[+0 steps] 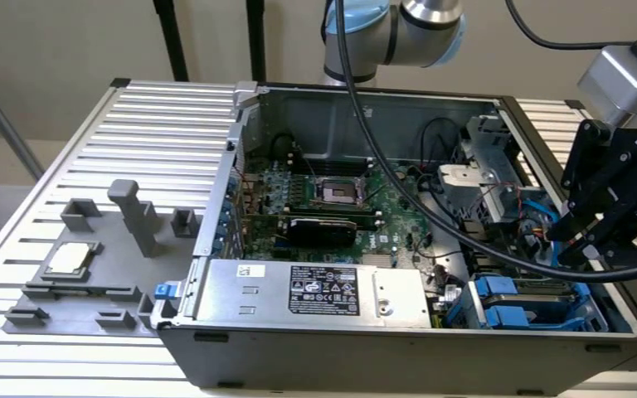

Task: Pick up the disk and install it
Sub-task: 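Insert the first disk wire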

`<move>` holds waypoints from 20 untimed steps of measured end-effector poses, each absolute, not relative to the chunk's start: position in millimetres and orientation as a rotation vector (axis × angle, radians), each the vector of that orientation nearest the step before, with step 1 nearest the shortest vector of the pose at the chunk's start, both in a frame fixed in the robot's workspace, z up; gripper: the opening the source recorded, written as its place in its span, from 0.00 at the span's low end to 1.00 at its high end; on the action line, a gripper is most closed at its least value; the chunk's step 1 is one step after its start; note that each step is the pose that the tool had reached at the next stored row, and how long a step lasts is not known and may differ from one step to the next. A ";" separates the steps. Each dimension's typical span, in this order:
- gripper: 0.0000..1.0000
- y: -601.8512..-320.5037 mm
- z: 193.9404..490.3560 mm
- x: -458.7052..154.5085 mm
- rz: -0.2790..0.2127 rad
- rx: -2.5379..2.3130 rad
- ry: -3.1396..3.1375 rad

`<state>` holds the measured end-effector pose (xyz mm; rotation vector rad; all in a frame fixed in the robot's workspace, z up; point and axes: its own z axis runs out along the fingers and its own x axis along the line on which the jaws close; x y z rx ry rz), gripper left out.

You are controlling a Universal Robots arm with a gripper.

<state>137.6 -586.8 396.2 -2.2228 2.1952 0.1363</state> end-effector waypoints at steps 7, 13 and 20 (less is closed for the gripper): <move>0.31 -586.4 393.1 148.7 0.137 -2.223 2.195; 0.31 -583.7 382.3 161.8 0.135 -2.231 2.188; 0.31 -575.7 369.6 161.9 0.135 -2.262 2.159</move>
